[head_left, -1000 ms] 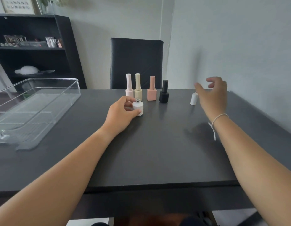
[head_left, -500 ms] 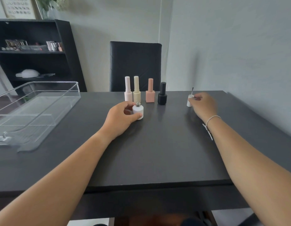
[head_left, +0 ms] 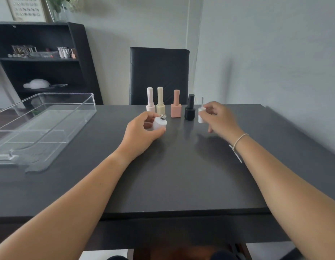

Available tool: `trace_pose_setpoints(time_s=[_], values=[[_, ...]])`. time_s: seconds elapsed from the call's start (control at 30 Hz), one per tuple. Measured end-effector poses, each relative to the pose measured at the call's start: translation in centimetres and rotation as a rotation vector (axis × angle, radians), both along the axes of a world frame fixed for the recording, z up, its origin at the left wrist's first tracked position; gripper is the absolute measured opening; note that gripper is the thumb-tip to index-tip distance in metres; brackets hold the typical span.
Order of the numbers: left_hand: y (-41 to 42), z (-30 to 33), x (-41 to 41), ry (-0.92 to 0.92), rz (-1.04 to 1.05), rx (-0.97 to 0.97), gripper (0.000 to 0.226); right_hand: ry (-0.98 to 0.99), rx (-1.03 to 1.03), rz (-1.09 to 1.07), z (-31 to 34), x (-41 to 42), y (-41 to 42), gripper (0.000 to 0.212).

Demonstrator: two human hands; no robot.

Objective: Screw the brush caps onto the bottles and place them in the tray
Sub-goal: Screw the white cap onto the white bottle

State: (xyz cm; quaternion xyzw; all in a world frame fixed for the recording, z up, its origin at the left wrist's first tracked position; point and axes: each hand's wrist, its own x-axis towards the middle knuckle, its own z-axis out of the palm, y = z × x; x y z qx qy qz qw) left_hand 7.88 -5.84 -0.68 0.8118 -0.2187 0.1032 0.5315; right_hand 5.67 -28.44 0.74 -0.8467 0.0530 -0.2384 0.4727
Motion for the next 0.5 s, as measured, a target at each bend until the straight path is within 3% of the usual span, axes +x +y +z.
trace_pose_setpoints(time_s=[0.2,0.5], values=[[-0.1,0.0,-0.2,-0.082,0.028,0.010,0.029,-0.032,-0.001,0.364,1.0,-1.4,2.7,0.021],[-0.1,0.0,-0.2,-0.132,0.007,0.052,0.030,-0.078,-0.070,0.425,1.1,-1.7,3.3,0.023]])
